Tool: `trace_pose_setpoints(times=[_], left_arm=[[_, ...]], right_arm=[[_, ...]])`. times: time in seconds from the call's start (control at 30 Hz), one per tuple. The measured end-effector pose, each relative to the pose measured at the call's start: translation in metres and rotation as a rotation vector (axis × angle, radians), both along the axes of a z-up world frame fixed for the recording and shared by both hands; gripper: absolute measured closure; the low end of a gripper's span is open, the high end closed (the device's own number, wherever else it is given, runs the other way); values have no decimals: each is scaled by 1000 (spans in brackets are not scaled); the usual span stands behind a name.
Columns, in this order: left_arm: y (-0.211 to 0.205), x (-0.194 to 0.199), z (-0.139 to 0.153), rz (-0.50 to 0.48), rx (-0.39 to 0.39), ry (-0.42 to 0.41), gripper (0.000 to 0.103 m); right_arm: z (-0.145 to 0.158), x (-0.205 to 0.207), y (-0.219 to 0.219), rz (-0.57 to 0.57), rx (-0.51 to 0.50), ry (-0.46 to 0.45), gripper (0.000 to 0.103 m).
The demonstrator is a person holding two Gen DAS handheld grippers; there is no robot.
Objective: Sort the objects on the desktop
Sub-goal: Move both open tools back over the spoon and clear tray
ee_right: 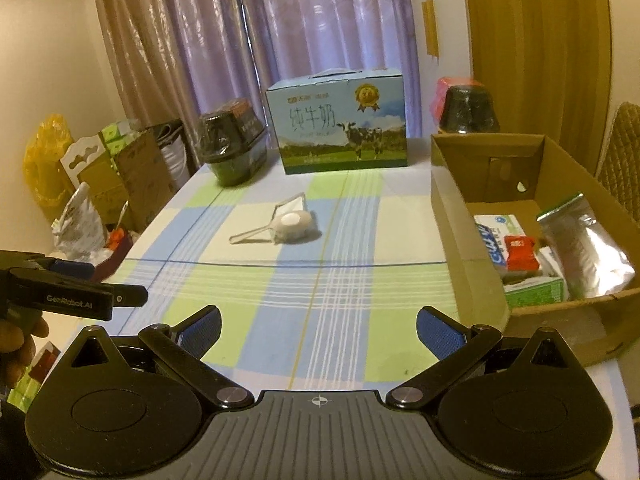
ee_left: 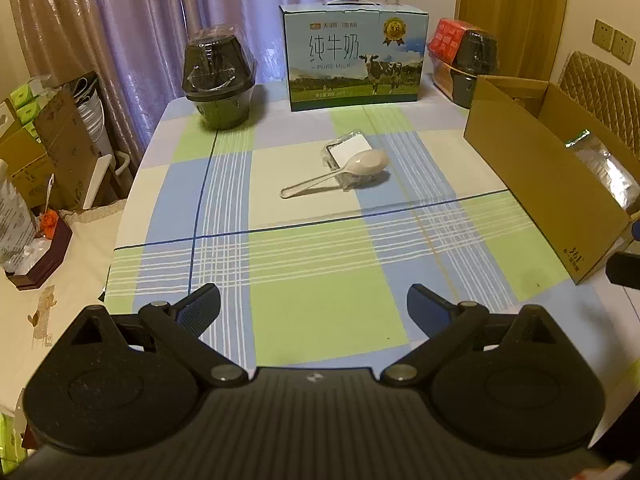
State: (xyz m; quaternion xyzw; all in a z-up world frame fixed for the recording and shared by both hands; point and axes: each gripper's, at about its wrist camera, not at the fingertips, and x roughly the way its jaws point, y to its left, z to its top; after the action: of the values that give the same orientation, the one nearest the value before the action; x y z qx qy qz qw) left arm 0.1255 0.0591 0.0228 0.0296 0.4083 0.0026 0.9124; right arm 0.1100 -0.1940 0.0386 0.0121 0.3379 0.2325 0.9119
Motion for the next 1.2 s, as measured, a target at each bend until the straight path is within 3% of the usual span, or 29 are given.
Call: trace_pose_setpoints(times=[0.3,0.57,1.2], left_arm=[[9,20,-16,-30,19,5,6],[14,51,-34,-126,44,-1,7],[13,154,-81,-410,145,-30,40]], right_arm=[[-8,20,16,24,-11,-2,2],[-23,49,36,51,-29,-2,2],[-87,142,86,118,-68,-6,2]])
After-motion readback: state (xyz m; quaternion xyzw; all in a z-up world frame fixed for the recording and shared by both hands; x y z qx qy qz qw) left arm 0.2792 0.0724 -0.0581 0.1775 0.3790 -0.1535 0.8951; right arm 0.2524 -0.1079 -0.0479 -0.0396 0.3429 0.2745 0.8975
